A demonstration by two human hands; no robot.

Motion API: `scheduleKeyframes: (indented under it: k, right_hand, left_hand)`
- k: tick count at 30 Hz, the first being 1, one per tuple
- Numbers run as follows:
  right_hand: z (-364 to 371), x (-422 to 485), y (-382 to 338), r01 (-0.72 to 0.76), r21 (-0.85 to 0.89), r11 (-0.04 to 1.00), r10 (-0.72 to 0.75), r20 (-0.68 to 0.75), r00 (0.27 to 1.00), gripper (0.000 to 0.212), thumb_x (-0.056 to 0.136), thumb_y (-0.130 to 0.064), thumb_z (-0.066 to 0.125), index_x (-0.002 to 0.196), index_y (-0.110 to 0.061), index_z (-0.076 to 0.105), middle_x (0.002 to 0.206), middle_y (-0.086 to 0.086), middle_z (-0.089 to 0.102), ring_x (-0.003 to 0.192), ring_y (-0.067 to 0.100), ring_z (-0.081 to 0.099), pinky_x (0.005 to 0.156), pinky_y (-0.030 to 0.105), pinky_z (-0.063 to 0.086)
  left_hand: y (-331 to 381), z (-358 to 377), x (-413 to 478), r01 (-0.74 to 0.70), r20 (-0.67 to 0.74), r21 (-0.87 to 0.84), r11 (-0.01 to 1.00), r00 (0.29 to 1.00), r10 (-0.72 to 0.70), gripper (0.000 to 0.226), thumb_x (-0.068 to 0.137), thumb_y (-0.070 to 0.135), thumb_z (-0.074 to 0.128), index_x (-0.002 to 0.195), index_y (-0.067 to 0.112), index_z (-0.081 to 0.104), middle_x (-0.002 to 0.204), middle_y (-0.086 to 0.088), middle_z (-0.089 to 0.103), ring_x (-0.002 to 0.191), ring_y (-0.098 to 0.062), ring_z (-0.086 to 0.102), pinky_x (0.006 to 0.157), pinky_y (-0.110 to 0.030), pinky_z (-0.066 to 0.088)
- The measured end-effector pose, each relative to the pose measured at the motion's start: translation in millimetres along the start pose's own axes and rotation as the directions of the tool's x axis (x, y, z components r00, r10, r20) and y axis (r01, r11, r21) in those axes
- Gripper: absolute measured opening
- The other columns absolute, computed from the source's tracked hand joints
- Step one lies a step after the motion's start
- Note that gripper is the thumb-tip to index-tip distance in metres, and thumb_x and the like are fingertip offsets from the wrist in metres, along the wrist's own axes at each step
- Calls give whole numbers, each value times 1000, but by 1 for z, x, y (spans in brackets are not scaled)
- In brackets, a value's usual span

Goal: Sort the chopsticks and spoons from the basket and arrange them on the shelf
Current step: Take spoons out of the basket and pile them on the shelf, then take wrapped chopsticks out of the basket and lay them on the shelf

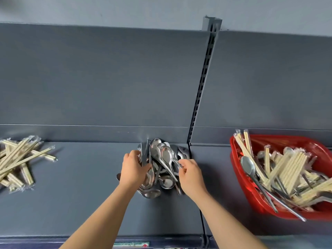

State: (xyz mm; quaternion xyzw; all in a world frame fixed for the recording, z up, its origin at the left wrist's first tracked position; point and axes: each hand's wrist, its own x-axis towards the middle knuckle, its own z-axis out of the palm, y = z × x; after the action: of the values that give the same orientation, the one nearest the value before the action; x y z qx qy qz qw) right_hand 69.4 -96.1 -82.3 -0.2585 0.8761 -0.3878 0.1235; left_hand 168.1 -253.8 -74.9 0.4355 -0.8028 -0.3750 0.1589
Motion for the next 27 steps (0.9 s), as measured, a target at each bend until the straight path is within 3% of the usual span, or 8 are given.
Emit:
scheduleKeyframes:
  k: [5, 8, 11, 16, 20, 24, 27]
  right_hand:
    - [-12, -10, -2, 14, 2, 1000, -14, -57, 998, 26, 94, -12, 54, 118, -8, 65, 115, 3, 59, 102, 19, 57, 88, 22, 41]
    - [-34, -13, 0, -4, 40, 999, 10, -149, 989, 28, 95, -18, 55, 121, -11, 64, 120, 1, 63, 108, 14, 57, 85, 15, 35]
    - [-72, -20, 7, -43, 115, 992, 69, -228, 971, 33, 96, -22, 56, 128, -14, 60, 125, 0, 62, 115, 14, 55, 97, 23, 39]
    - [-159, -46, 43, -74, 171, 983, 140, -414, 900, 25, 93, -21, 60, 114, -10, 66, 109, 5, 68, 103, 22, 62, 96, 40, 48]
    - [-230, -68, 93, -157, 162, 974, 218, -509, 833, 29, 93, -20, 60, 121, -11, 66, 118, -2, 67, 108, 12, 61, 90, 24, 43]
    - [-283, -76, 144, -255, 180, 950, 312, -521, 795, 31, 93, -20, 61, 123, -11, 65, 122, -1, 65, 103, 8, 57, 88, 24, 41]
    - [-308, -71, 175, -292, 184, 939, 344, -464, 816, 31, 93, -21, 62, 122, -13, 67, 119, -2, 67, 101, 9, 58, 86, 23, 41]
  left_hand:
    - [5, -5, -8, -97, -40, 101, 990, 994, 101, 41, 88, 31, 63, 125, 13, 57, 120, -7, 55, 114, -27, 46, 90, -32, 38]
    - [16, -10, -15, -162, -63, 50, 986, 984, 165, 30, 89, 30, 61, 115, 15, 61, 106, -3, 58, 107, -27, 50, 81, -30, 38]
    - [35, -10, -26, -251, -78, -40, 967, 966, 247, 4, 89, 28, 61, 92, 28, 59, 92, 4, 58, 96, -25, 55, 74, -32, 39]
    - [87, 15, -49, -390, 3, -183, 903, 918, 397, 16, 88, 27, 65, 103, 24, 62, 97, 8, 63, 94, -15, 59, 81, -30, 44]
    - [139, 55, -70, -505, 114, -240, 829, 833, 541, 20, 87, 22, 66, 107, 19, 62, 97, 5, 65, 90, -13, 60, 82, -27, 45]
    - [191, 111, -87, -620, 248, -224, 752, 710, 659, 18, 86, 23, 67, 104, 19, 65, 92, 8, 66, 86, -12, 61, 76, -21, 43]
    - [223, 157, -92, -650, 345, -149, 745, 672, 656, 28, 86, 30, 68, 111, 17, 67, 101, 5, 69, 92, -15, 63, 80, -25, 48]
